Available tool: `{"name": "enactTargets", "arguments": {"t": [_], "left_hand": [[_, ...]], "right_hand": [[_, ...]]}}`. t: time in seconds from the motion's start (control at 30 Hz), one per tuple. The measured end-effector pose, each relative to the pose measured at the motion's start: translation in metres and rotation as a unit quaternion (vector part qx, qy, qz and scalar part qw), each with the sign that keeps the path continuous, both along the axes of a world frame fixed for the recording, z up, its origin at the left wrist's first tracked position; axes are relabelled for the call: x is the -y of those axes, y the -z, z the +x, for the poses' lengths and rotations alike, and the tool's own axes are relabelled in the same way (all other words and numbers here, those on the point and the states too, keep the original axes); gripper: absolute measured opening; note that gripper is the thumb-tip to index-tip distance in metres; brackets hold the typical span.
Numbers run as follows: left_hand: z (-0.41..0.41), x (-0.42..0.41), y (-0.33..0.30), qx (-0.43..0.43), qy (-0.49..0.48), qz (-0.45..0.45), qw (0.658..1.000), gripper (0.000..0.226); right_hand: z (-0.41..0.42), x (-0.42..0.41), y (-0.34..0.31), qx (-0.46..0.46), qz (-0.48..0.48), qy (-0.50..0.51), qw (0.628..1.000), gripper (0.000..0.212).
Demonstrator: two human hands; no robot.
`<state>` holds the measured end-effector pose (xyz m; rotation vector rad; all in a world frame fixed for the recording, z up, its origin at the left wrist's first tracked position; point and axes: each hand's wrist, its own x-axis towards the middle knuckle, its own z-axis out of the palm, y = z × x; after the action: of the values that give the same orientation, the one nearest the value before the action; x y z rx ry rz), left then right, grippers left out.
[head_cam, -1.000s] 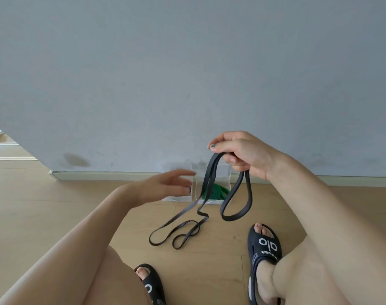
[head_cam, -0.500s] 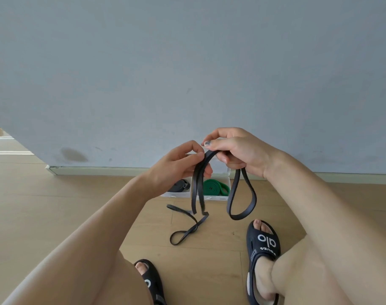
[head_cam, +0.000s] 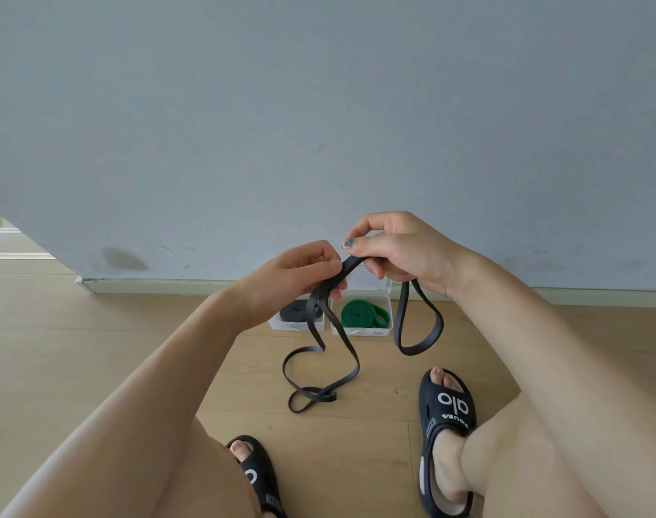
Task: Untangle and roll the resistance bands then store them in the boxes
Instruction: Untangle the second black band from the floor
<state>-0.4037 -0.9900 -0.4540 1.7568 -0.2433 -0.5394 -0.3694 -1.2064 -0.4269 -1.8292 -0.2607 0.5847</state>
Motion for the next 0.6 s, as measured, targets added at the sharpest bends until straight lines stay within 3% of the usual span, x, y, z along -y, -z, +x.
{"name": "enactTargets", "arguments": {"t": [0.13, 0.27, 0.6], "left_hand": [[-0.0020, 0.0018, -0.0028, 0.040, -0.006, 0.050, 0.998, 0.023], [-0.0020, 0.0028, -0.0033, 0.090, -0.035, 0.044, 0.994, 0.016], [-0.0032, 0.0077, -0.0021, 0.078, -0.045, 0.067, 0.994, 0.036]], "right_hand": [[0.0001, -0.0011, 0.0028, 0.005, 0.010, 0.005, 1.000, 0.017], [0.0030, -0.0004, 0.0004, 0.000, 0.036, 0.038, 0.999, 0.014], [0.0058, 0.0034, -0.0014, 0.007, 0.039, 0.056, 0.998, 0.011]]}}
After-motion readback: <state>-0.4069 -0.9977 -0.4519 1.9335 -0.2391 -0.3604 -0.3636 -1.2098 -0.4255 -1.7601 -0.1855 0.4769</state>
